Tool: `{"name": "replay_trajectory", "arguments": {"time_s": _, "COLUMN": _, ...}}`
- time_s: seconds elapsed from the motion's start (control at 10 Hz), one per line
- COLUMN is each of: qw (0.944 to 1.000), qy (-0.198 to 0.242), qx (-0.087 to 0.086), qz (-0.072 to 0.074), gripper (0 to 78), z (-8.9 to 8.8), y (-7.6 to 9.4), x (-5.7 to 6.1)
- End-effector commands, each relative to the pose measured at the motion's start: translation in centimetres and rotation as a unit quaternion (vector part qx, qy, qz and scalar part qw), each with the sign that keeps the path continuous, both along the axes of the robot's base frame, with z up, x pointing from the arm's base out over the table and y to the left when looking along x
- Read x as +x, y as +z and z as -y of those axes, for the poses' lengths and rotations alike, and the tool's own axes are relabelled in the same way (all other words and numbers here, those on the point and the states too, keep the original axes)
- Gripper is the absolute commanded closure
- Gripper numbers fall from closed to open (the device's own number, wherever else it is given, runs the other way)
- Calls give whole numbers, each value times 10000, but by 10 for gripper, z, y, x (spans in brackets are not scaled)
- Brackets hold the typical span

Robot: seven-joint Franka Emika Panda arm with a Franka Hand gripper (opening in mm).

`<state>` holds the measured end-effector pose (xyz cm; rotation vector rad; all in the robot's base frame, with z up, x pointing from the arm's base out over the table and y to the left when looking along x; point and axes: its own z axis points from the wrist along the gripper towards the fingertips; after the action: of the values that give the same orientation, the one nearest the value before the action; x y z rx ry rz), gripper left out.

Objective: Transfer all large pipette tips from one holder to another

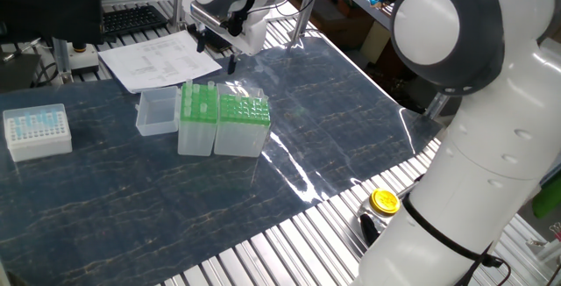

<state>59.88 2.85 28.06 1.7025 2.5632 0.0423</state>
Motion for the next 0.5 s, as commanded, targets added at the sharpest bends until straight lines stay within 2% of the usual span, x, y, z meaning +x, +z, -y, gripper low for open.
{"name": "replay_trajectory", "arguments": {"time_s": 0.1, "qw": 10000, "qy": 6, "qx": -44, "qz": -50, "gripper": 2, "z": 17, "y": -12, "x": -15}}
{"name": "replay_trajectory", "arguments": {"time_s": 0.5, "qw": 9999, "qy": -97, "qx": -37, "qz": -48, "gripper": 2, "z": 17, "y": -16, "x": -19}}
